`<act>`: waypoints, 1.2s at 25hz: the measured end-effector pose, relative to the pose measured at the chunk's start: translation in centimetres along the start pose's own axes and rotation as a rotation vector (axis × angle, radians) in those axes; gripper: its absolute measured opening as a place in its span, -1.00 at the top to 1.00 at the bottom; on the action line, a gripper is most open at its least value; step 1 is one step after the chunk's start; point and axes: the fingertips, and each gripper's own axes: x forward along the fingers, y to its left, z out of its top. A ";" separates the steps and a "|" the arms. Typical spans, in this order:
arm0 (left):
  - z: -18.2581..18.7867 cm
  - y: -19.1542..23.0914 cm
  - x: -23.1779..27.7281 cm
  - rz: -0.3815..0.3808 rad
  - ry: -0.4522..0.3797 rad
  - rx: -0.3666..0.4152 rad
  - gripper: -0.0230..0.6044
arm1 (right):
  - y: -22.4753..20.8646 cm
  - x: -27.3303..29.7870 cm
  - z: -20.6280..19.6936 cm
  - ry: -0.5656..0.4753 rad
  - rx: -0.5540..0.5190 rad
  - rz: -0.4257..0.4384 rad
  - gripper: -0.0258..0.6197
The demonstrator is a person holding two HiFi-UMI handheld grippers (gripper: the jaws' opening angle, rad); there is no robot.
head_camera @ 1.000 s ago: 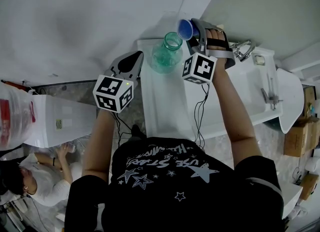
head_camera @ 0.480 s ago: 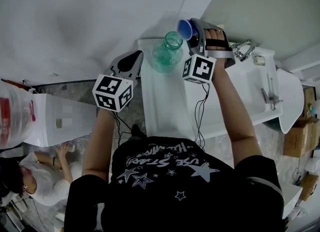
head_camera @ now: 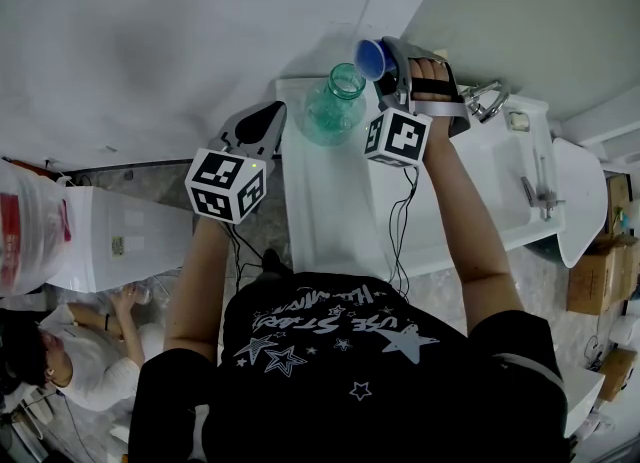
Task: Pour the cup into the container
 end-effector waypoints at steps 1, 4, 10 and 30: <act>0.0 0.0 0.0 -0.001 -0.001 0.001 0.90 | 0.0 0.0 0.0 0.000 0.007 0.001 0.07; 0.1 -0.1 -0.1 0.000 -0.004 0.001 0.90 | -0.1 -0.1 -0.1 -0.005 0.053 0.015 0.06; 0.6 -0.3 -0.4 0.004 -0.010 0.008 0.90 | -0.4 -0.4 -0.1 -0.023 0.176 0.041 0.06; 1.0 -3.1 -2.6 0.056 -0.018 0.024 0.90 | -0.8 -4.2 -2.3 -0.107 0.603 0.067 0.06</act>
